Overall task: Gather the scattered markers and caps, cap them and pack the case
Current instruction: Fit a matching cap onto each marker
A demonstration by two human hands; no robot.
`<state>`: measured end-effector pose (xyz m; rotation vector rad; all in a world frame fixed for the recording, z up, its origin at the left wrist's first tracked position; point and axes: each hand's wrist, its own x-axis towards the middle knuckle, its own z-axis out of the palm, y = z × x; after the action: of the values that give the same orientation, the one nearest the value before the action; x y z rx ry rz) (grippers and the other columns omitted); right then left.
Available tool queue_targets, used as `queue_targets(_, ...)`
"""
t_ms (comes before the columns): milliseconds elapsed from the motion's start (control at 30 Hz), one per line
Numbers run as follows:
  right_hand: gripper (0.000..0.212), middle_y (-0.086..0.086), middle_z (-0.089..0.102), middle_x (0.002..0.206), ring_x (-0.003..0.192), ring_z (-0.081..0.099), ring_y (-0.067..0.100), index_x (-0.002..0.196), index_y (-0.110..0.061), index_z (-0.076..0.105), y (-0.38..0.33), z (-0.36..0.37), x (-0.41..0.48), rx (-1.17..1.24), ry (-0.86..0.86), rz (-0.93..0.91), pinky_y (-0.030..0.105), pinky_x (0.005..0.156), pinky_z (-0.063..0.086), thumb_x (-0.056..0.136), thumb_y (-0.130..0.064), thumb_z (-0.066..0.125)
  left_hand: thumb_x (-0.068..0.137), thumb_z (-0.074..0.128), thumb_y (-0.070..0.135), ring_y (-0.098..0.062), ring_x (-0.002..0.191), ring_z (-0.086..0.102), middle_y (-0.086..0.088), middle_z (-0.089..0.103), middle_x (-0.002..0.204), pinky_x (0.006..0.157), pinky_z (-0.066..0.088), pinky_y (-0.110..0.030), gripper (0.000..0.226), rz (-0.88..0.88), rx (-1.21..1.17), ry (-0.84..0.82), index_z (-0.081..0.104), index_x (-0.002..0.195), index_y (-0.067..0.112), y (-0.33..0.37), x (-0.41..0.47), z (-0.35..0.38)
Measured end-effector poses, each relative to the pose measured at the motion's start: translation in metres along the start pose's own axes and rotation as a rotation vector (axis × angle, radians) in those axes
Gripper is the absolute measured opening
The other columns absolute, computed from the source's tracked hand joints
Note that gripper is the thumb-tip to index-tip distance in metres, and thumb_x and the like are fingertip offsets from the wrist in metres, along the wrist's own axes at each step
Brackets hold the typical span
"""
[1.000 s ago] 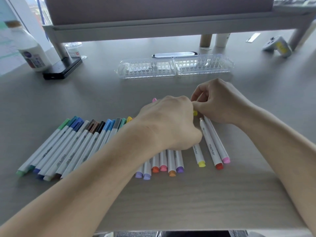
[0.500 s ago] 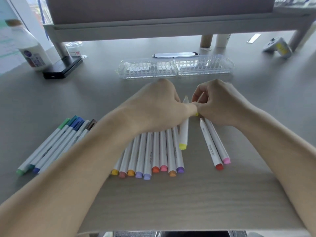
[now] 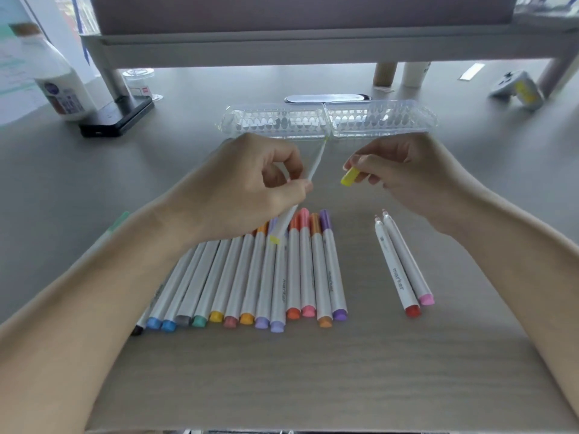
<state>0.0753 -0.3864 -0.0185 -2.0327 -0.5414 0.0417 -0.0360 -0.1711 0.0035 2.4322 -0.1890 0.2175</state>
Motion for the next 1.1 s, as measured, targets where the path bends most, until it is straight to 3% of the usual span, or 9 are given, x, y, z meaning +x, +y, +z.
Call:
queue_targets(67,0.012,-0.006,0.079,0.08,0.068,0.061,0.001,0.09,-0.021,0.079,0.0,0.0,0.001,0.1,-0.006,0.041,0.018,0.067,0.046,0.096,-0.022,0.068,0.098,0.07,0.029,-0.006,0.05,0.058,0.008,0.07,0.061,0.054,0.042,-0.016,0.011,0.035,-0.006,0.029,0.073,0.089,0.023,-0.004,-0.004,0.002)
queue_targets(167,0.011,-0.001,0.08,0.087,0.075,0.062,0.006,0.096,-0.017,0.079,0.001,-0.001,0.002,0.178,-0.031,0.101,0.022,0.072,0.047,0.096,-0.024,0.069,0.096,0.072,0.028,-0.003,0.052,0.056,0.008,0.069,0.064,0.053,0.038,-0.011,0.009,0.065,0.053,0.066,0.076,0.088,0.027,-0.007,-0.006,0.004)
queue_targets(333,0.013,0.002,0.08,0.089,0.075,0.061,0.007,0.099,-0.015,0.078,0.002,0.0,0.002,0.221,-0.05,0.113,0.022,0.071,0.046,0.096,-0.025,0.07,0.095,0.073,0.031,-0.006,0.065,0.064,0.012,0.069,0.068,0.054,0.041,-0.012,0.009,0.057,0.141,0.121,0.077,0.087,0.03,-0.011,-0.006,0.004)
queue_targets(633,0.013,0.002,0.08,0.091,0.074,0.061,0.008,0.101,-0.015,0.077,0.0,0.001,0.0,0.226,-0.111,0.076,0.024,0.072,0.047,0.095,-0.024,0.07,0.094,0.072,0.033,-0.006,0.069,0.065,0.013,0.068,0.069,0.056,0.044,-0.016,0.009,0.068,0.158,0.139,0.077,0.087,0.03,-0.011,-0.007,0.007)
queue_targets(833,0.01,0.0,0.08,0.086,0.069,0.061,0.006,0.096,-0.018,0.077,-0.003,0.003,-0.005,0.204,-0.143,0.012,0.024,0.072,0.049,0.094,-0.026,0.071,0.096,0.072,0.03,0.003,0.072,0.061,0.018,0.066,0.071,0.061,0.039,-0.005,0.007,0.102,0.172,0.175,0.078,0.091,0.029,-0.007,-0.007,0.008)
queue_targets(1100,0.01,0.001,0.079,0.083,0.066,0.058,0.006,0.086,-0.017,0.077,-0.005,0.002,-0.006,0.228,-0.145,-0.052,0.022,0.069,0.05,0.092,-0.025,0.073,0.096,0.073,0.029,0.003,0.076,0.063,0.018,0.07,0.076,0.065,0.04,-0.005,0.008,0.104,0.136,0.177,0.08,0.096,0.028,-0.008,-0.006,0.007)
